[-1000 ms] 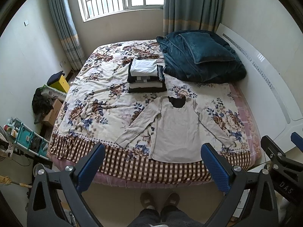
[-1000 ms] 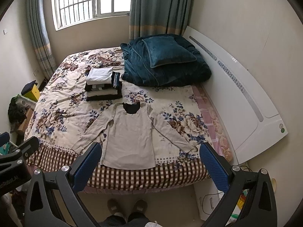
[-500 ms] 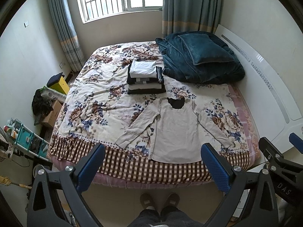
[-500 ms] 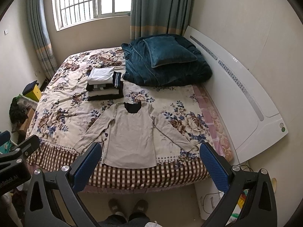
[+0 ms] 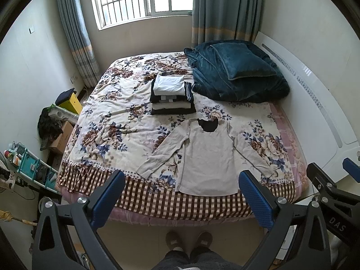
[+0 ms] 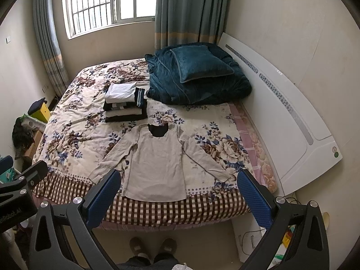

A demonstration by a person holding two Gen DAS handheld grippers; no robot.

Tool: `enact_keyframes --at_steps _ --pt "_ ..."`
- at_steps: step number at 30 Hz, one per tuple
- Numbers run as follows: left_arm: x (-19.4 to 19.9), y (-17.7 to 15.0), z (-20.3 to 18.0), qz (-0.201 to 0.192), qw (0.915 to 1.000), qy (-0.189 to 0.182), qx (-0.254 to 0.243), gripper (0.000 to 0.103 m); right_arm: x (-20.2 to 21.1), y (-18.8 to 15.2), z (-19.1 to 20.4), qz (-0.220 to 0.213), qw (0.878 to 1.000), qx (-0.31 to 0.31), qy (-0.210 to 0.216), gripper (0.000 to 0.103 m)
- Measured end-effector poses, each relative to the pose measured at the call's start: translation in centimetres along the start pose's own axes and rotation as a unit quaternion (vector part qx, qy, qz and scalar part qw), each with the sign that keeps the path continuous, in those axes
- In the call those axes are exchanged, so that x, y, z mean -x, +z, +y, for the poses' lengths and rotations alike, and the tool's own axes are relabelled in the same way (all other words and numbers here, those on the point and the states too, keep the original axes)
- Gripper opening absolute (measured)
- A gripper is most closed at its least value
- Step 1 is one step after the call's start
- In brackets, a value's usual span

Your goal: Fold small clothes

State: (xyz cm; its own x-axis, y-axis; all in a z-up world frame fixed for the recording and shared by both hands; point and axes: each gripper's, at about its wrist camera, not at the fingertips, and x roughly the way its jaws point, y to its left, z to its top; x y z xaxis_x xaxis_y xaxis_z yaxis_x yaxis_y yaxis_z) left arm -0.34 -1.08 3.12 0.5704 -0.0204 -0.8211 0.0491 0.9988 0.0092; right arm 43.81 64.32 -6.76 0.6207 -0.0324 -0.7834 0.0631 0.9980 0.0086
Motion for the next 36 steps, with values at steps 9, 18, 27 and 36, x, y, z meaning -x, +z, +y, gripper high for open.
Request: enact_keyframes --at_steps 9,18,27,36 --pt "0.4 -0.1 0.0 -0.004 1.0 0.0 0.0 0.103 0.2 0.3 -0.2 -0.001 1.0 0.0 0.002 0.103" --pt "0.5 -0.2 0.0 -0.005 1.0 -0.001 0.003 0.103 0.6 0.7 0.2 -0.002 1.0 -0.001 0.002 0.103" --pt "0.7 0.0 0.3 -0.006 1.0 0.0 0.003 0.103 0.9 0.8 0.3 -0.003 1.0 0.0 0.005 0.103" --pt "-2.1 0.5 -0.1 -0.012 0.9996 0.012 0.024 0.103 -1.6 2.1 -1.0 0.01 1.0 -0.014 0.013 0.103"
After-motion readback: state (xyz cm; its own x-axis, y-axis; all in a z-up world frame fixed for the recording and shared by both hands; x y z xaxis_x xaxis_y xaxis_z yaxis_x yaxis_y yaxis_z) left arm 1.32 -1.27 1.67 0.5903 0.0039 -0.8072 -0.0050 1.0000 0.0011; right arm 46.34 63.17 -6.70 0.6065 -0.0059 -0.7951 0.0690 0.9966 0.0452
